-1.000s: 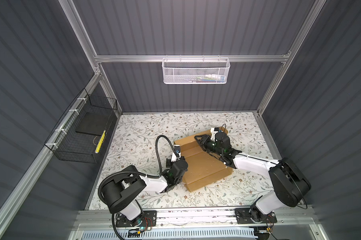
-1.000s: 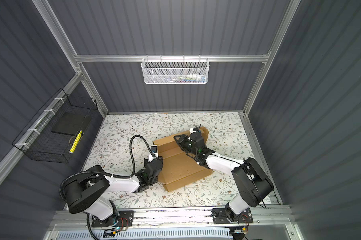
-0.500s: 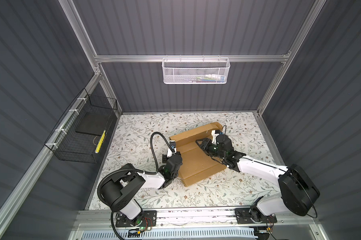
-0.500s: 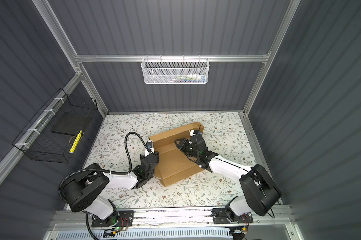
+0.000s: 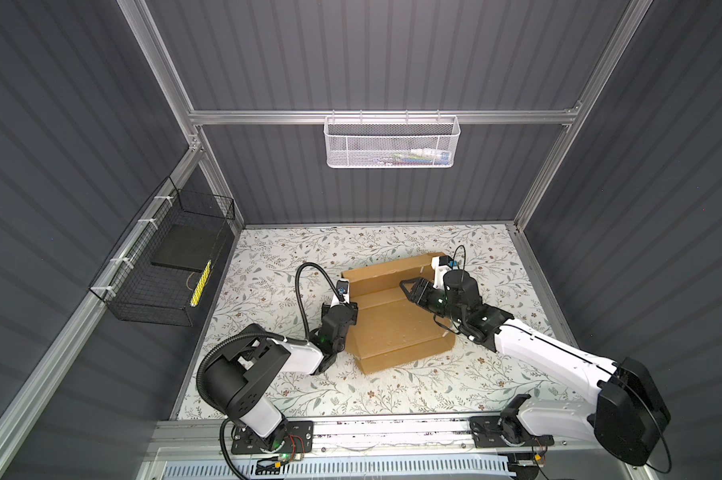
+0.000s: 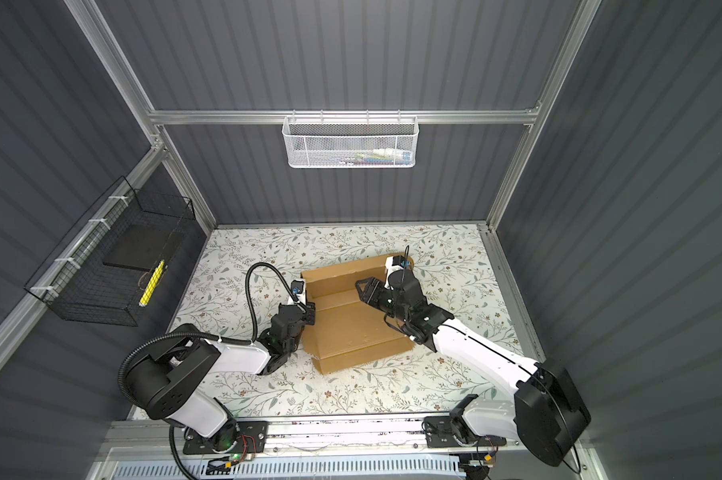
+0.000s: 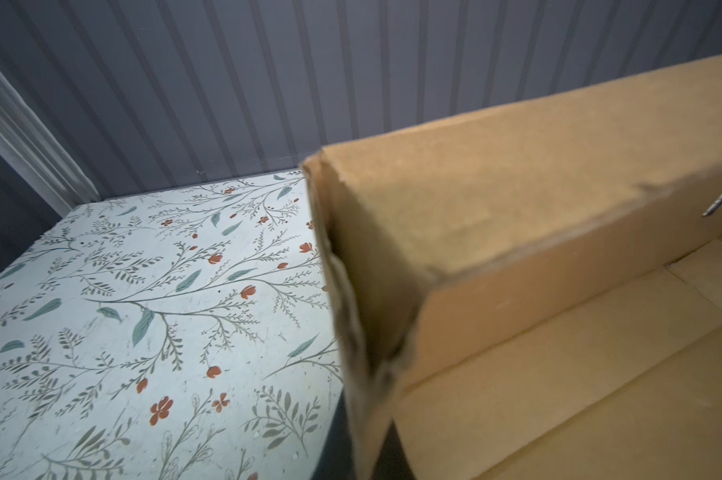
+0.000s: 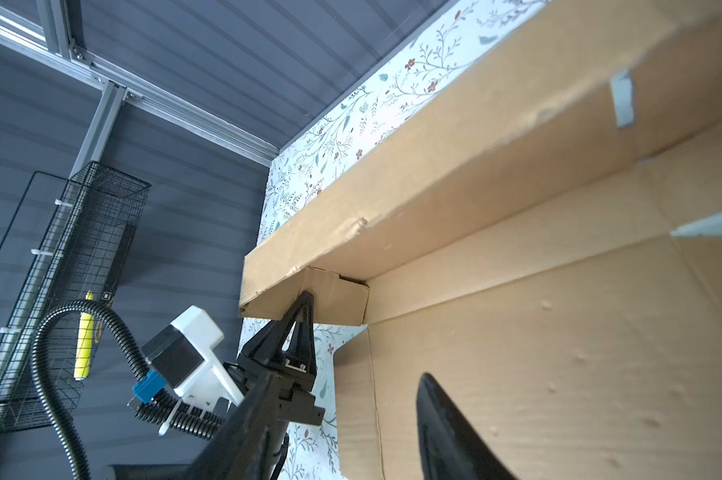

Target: Fold the paper box

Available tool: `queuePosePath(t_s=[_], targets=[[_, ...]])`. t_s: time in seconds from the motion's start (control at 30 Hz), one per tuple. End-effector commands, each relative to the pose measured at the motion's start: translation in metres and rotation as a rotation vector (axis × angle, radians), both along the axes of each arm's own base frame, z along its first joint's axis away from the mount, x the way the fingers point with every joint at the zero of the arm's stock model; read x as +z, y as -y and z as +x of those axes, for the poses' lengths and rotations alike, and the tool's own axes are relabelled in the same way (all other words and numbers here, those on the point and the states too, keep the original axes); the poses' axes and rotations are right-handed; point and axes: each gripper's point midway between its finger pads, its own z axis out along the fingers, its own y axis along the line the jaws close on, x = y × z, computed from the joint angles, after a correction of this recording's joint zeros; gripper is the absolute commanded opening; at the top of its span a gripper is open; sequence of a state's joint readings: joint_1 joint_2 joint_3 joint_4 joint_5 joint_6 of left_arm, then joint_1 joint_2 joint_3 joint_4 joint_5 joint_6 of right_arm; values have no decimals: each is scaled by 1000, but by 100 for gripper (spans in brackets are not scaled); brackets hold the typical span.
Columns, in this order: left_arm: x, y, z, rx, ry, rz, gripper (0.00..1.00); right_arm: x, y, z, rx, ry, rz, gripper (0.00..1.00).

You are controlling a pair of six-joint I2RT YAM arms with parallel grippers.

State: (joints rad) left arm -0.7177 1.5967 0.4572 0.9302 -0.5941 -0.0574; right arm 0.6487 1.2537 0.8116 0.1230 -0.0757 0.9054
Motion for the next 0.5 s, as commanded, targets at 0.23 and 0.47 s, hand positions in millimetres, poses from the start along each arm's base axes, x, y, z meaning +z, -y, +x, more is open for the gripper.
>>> queuePosePath(t_s=[0.23,0.47], targets=[[5,25,-7,-214,27,8,0,47,-27,19,142,130,-103,53],[-1,21,-9,-214,28,26,0,47,-58,32,214,122,-88,42]])
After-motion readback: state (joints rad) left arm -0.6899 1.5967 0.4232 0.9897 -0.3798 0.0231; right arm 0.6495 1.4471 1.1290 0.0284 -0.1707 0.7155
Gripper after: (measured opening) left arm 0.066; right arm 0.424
